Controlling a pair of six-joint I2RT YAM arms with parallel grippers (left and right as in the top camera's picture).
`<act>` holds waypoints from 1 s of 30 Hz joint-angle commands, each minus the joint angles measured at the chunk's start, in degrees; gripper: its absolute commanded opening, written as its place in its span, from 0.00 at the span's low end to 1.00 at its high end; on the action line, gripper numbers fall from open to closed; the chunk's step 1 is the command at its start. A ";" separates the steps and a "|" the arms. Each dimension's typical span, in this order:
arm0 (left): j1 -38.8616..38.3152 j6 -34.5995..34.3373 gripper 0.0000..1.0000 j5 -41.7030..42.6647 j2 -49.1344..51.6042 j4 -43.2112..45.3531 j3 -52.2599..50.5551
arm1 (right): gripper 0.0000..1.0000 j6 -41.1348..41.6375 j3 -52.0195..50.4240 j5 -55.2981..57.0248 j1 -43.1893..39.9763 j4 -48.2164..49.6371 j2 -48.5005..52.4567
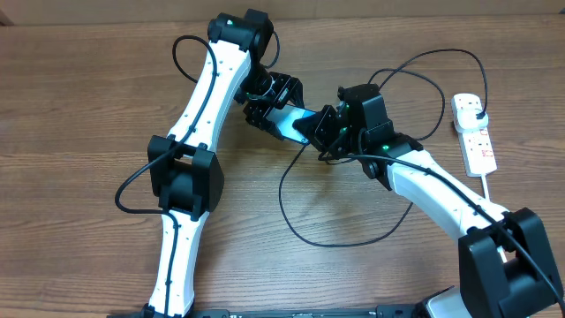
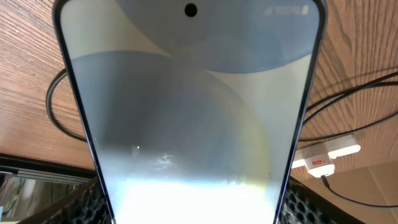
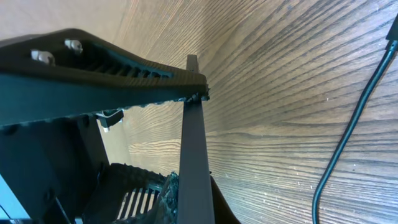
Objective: Plug charger to phone and switch on socket
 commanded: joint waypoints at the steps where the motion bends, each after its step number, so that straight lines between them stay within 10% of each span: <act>1: -0.37 0.17 1.00 1.51 0.24 -0.61 1.62 | 0.04 -1.42 1.33 -1.55 -0.63 2.19 0.15; 11: 0.37 2.08 0.98 1.38 0.24 1.20 1.62 | 0.04 0.07 1.33 -3.23 -6.27 0.68 -1.40; 19: 2.64 27.23 1.00 23.41 0.24 18.27 1.62 | 0.04 10.95 1.33 -4.22 -11.54 3.28 -2.89; 30: 2.97 21.09 0.94 34.16 0.24 30.93 1.62 | 0.04 32.04 1.33 -1.29 -15.21 18.80 -2.89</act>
